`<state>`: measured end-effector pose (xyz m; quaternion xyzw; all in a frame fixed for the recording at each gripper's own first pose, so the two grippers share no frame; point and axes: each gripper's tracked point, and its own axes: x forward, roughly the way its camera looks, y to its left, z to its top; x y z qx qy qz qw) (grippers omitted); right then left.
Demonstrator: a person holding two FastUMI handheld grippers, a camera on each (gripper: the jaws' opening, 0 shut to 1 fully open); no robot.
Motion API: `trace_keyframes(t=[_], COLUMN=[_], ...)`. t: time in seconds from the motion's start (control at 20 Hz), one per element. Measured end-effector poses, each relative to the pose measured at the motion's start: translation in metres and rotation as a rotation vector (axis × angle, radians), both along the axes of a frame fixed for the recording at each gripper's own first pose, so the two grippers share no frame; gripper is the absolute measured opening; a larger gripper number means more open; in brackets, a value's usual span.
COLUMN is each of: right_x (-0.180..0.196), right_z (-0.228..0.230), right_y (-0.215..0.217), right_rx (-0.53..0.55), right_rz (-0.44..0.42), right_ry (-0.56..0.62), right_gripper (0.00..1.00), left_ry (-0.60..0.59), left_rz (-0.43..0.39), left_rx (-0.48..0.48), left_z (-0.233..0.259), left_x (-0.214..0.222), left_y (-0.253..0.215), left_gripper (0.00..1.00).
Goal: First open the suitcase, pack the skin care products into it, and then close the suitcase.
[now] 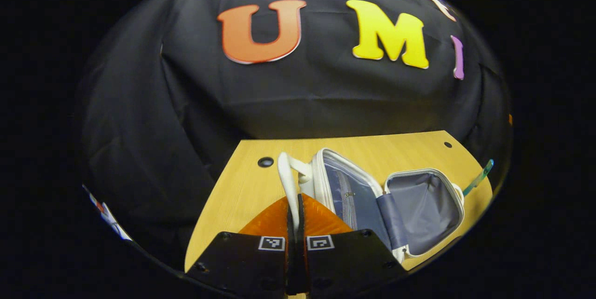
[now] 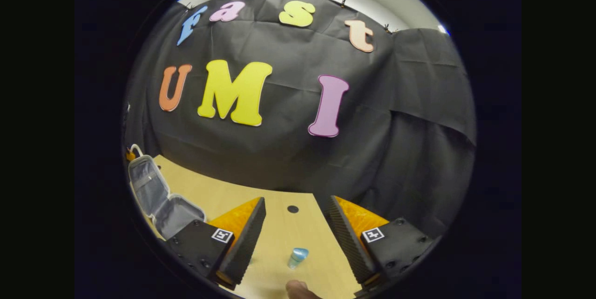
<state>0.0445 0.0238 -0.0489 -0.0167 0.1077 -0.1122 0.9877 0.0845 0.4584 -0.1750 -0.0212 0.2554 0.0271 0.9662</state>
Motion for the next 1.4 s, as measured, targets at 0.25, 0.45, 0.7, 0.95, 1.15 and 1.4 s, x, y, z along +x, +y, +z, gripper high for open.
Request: trace_keyframes(t=[0.25, 0.45, 0.7, 0.95, 1.15, 1.4], right_x=[-0.021, -0.041, -0.049, -0.051, -0.048, -0.049], right_z=[-0.014, -0.039, -0.047, -0.050, -0.054, -0.053], right_y=[-0.007, -0.002, 0.002, 0.007, 0.011, -0.006], right_rx=[0.021, 0.015, 0.003, 0.003, 0.019, 0.040], right_rz=[-0.053, -0.071, -0.064, -0.032, 0.014, 0.088], right_ry=[0.056, 0.139, 0.174, 0.173, 0.158, 0.103], right_gripper=[0.82, 0.82, 0.82, 0.83, 0.82, 0.83], left_ry=[0.077, 0.124, 0.103, 0.107, 0.069, -0.027], left_rz=[0.082, 0.128, 0.204, 0.301, 0.369, 0.344], left_rx=[-0.319, -0.516, -0.706, -0.648, -0.559, -0.267], left_z=[-0.072, -0.115, -0.138, -0.147, -0.126, -0.039], left_x=[-0.011, -0.013, -0.018, -0.025, -0.039, -0.064], left_y=[0.034, 0.039, 0.046, 0.055, 0.070, 0.042], left_gripper=[0.03, 0.03, 0.00, 0.23, 0.82, 0.98])
